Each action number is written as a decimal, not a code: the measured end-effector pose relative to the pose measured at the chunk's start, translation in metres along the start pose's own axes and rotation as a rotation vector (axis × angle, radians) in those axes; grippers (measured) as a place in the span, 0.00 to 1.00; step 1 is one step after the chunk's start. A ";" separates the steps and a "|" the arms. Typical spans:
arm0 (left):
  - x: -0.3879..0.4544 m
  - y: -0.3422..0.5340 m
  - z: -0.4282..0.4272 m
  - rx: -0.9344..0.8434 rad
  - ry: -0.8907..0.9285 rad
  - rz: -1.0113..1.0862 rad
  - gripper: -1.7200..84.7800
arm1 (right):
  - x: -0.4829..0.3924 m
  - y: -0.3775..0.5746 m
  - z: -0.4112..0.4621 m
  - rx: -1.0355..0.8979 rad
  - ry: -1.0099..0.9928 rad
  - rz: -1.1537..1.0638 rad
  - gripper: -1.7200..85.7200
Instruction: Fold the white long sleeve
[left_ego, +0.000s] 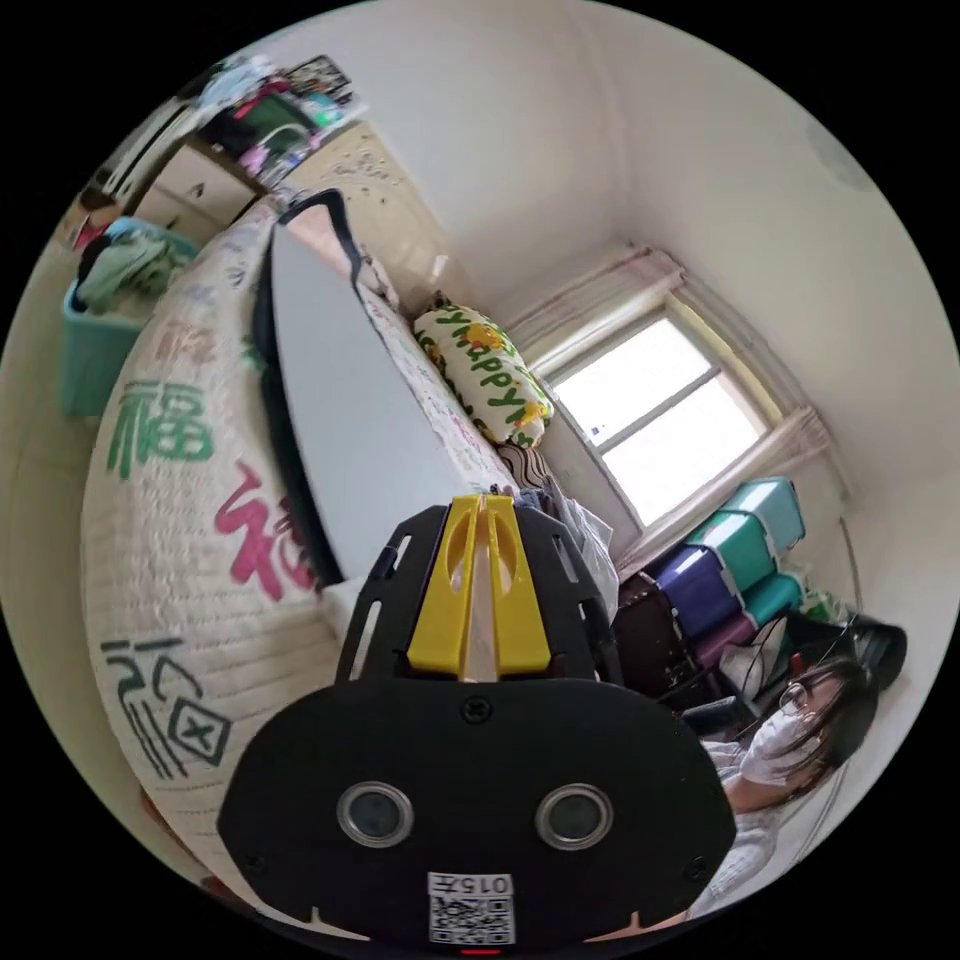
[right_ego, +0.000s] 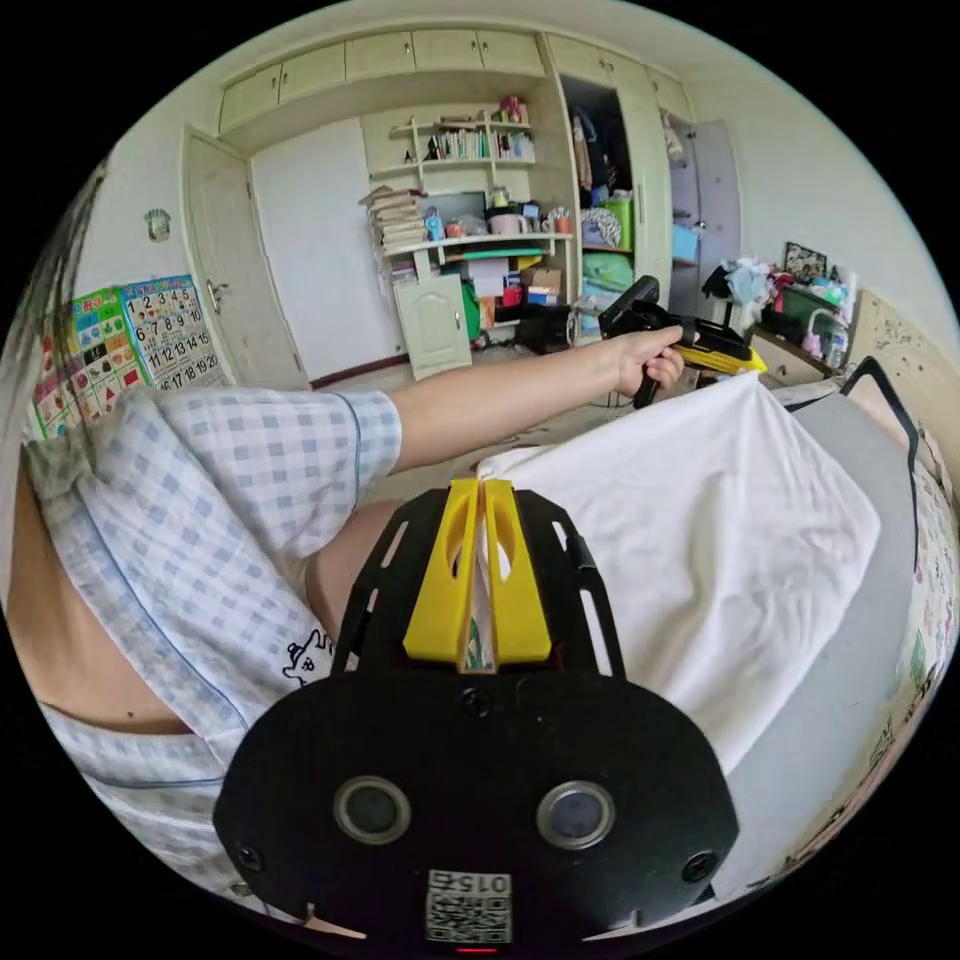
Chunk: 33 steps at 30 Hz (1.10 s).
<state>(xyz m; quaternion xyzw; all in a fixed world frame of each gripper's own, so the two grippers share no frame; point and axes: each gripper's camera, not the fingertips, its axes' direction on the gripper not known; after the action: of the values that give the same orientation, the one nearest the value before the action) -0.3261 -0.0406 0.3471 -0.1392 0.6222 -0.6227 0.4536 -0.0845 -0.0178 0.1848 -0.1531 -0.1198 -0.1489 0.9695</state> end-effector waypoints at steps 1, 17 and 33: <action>-0.005 -0.001 -0.003 0.000 0.002 -0.005 0.01 | -0.001 -0.004 0.007 -0.011 -0.001 -0.001 0.02; -0.016 -0.028 -0.039 -0.029 -0.208 -0.066 0.01 | -0.041 -0.049 0.081 -0.209 0.137 -0.095 0.05; 0.044 -0.005 -0.001 -0.149 -0.250 0.056 0.03 | -0.009 -0.054 0.075 -0.174 0.211 -0.026 0.05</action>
<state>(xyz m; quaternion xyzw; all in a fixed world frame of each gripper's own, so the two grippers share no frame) -0.3534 -0.0733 0.3338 -0.2315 0.6088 -0.5397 0.5334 -0.1246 -0.0396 0.2656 -0.2186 -0.0058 -0.1867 0.9578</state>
